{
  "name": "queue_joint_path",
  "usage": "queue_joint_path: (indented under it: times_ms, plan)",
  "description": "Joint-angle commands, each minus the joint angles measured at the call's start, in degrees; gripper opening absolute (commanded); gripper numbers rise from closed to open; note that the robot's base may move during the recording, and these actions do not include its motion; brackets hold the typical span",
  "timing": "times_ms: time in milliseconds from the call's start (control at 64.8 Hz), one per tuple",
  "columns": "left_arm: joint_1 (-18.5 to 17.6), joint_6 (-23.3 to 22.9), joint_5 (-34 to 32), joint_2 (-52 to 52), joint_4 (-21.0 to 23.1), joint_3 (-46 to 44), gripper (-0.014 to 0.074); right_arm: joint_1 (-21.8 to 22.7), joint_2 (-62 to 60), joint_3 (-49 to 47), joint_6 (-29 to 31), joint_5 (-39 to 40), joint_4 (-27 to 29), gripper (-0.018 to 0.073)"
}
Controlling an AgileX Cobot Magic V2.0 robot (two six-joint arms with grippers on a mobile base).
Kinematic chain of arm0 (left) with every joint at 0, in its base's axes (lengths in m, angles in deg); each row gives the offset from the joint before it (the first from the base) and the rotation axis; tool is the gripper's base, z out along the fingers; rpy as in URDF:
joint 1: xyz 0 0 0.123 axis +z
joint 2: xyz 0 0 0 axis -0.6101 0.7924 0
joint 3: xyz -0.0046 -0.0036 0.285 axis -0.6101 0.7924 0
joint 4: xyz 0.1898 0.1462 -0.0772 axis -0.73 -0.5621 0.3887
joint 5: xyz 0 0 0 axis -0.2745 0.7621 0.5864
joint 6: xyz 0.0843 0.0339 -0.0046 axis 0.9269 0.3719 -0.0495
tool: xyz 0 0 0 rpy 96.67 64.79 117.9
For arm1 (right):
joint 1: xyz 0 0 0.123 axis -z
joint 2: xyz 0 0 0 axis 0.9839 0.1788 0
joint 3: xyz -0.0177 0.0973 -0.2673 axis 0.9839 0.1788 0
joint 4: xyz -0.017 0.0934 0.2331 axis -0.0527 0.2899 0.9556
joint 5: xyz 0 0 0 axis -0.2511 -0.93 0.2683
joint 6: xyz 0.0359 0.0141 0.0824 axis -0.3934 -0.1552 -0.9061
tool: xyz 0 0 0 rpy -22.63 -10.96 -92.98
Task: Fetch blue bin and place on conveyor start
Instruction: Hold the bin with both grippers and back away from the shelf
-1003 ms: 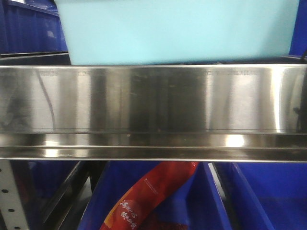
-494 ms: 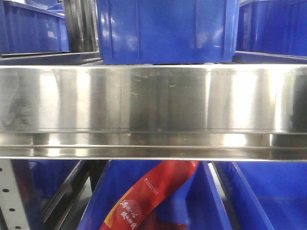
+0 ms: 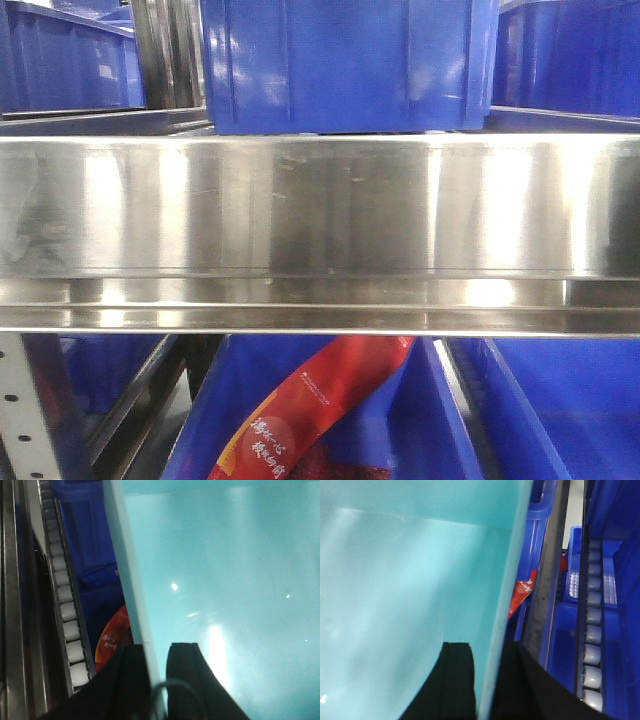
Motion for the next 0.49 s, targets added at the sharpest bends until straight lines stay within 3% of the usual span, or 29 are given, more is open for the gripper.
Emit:
queue_joint_path:
  times_ms: [0, 478]
  plan:
    - [0.11, 0.91, -1.12, -0.64, -1.99, -0.47, -0.0111, 0.35, -0.98, -0.48, 1.59, 1.49, -1.89, -0.0152]
    - [0.11, 0.91, -2.28, -0.64, -2.08, -0.47, -0.0111, 0.35, -0.98, -0.48, 1.59, 3.96, -1.89, -0.0152]
